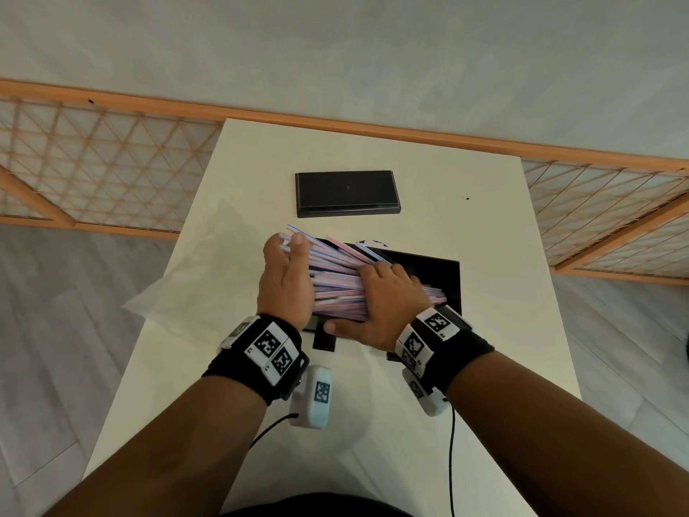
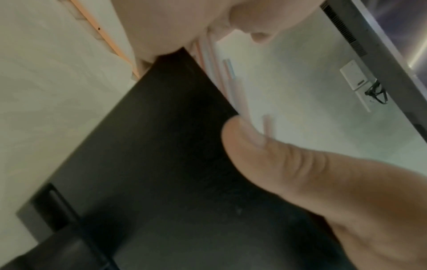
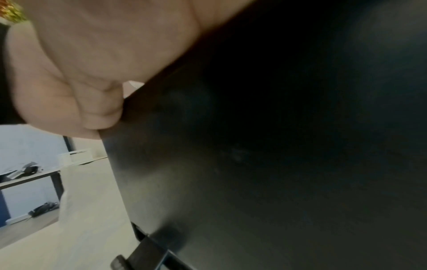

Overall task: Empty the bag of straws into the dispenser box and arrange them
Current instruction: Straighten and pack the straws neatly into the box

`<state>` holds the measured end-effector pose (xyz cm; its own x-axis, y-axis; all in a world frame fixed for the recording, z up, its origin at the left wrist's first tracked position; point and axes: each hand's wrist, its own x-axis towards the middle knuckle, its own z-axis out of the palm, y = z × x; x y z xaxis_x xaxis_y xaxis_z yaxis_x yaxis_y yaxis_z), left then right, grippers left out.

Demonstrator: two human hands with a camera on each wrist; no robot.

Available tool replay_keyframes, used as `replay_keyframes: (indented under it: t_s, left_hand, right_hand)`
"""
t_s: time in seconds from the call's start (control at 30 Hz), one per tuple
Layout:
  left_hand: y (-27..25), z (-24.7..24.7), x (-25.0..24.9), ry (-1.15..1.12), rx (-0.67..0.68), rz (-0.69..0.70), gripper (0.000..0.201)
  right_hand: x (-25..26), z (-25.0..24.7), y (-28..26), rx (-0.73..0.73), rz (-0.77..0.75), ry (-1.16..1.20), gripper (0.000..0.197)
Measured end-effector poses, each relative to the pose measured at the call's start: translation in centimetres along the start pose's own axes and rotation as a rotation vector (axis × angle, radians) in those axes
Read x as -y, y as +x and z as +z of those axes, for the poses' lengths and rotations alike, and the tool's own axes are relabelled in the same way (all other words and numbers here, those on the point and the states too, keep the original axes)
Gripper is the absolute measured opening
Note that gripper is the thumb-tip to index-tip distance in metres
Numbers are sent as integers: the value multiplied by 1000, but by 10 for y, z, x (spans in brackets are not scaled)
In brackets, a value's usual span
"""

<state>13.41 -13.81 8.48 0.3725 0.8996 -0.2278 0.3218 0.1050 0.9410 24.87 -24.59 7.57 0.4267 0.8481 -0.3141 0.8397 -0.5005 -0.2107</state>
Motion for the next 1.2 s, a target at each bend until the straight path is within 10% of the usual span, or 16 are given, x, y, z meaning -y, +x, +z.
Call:
replay_keyframes:
  t_s: [0.27, 0.43, 1.2]
  left_hand:
    - [2, -2, 6, -188, -49, -166, 94]
    - [-5, 2, 3, -7, 111, -44, 69]
    - [4, 1, 1, -155, -35, -150, 61]
  right_hand:
    - [8, -4, 1, -8, 52, -53, 108]
    - [25, -3, 6, -60, -23, -13, 92]
    - [-18, 1, -12, 4, 28, 26, 111]
